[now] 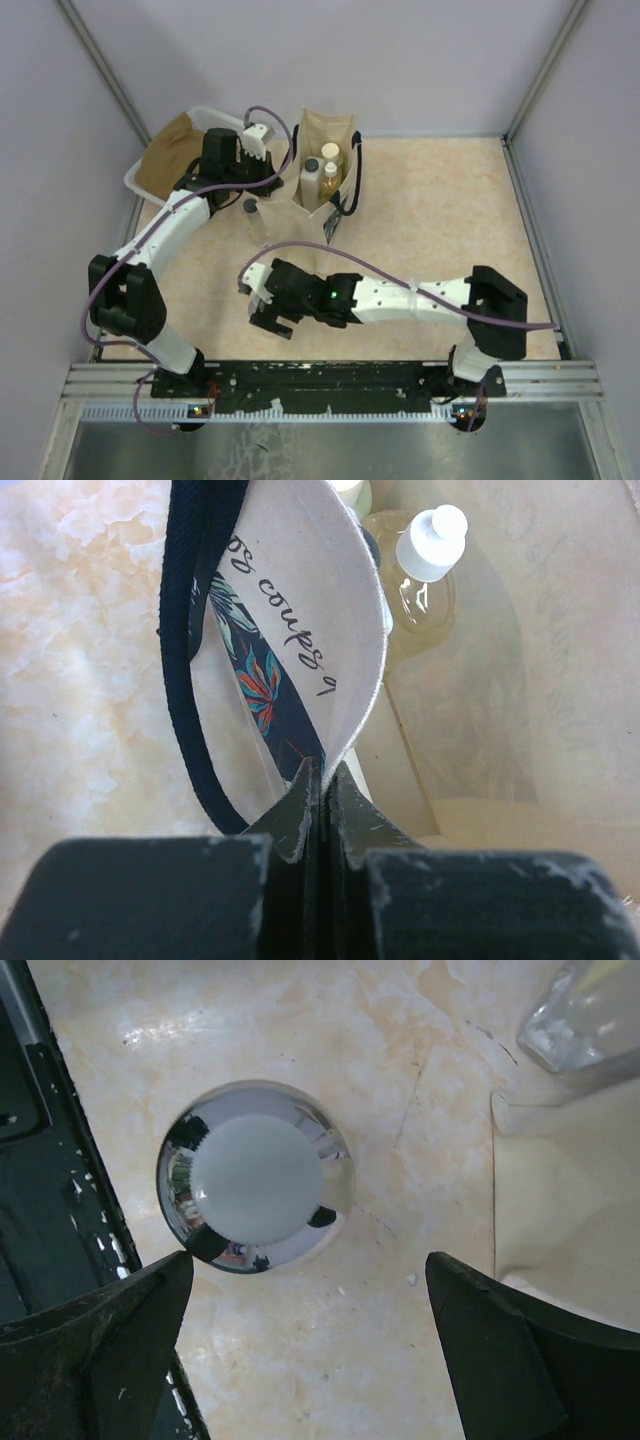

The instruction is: Place the personal care products into the canvas bag

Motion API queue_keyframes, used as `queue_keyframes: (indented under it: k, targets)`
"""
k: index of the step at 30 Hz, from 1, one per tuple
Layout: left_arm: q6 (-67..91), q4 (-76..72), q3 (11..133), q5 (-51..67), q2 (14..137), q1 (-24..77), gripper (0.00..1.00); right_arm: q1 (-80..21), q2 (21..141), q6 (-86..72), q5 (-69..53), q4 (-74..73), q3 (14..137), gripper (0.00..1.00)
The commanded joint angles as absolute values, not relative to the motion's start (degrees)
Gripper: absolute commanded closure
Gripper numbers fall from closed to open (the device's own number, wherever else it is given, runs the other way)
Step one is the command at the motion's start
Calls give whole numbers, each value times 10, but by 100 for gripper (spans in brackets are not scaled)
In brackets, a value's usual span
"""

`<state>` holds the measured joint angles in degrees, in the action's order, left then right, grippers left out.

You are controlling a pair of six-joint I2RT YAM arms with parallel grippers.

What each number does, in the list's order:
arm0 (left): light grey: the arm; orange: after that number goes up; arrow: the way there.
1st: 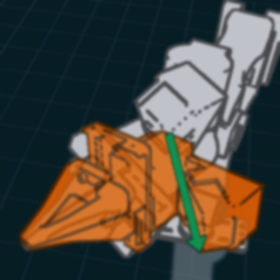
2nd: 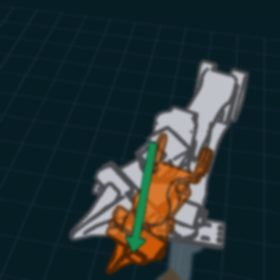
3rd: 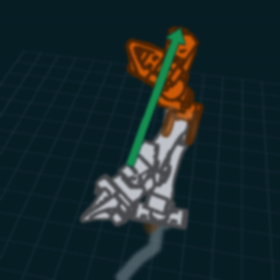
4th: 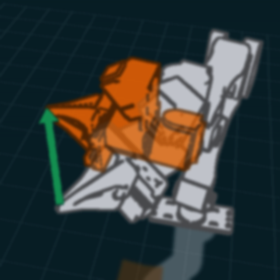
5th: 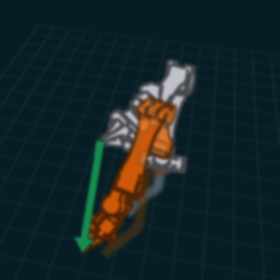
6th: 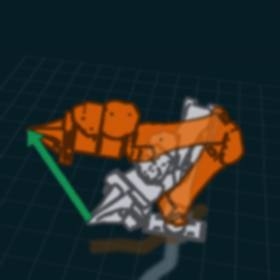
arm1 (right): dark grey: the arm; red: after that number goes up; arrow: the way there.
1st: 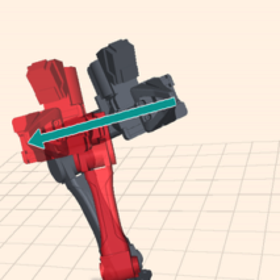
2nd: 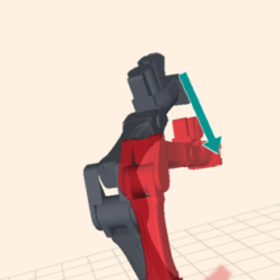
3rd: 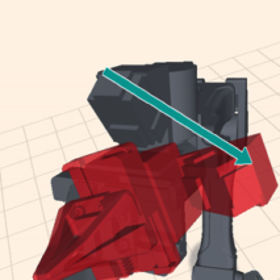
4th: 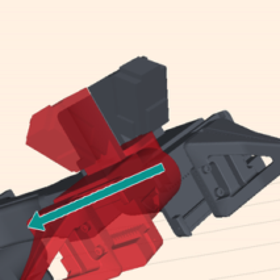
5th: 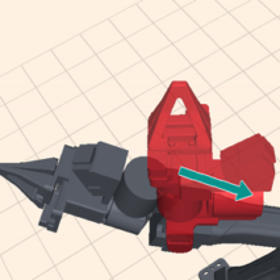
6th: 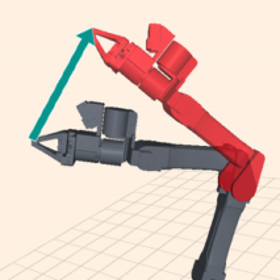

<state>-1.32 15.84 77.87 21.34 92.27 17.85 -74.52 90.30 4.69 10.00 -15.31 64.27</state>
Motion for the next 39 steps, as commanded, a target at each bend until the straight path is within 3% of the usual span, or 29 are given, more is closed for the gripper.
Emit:
queue_keyframes:
  k: [1, 14, 39]
  targets:
    - [-26, 170, 788, 213, 932, 173, 100, -751, 934, 76, 63, -221, 746, 1]
    - [-32, 179, 785, 218, 926, 169, 100, -751, 1056, 117, 55, -363, 864, 1]
    - [-33, 170, 771, 233, 925, 159, 100, -751, 1057, 140, 63, -294, 883, 1]
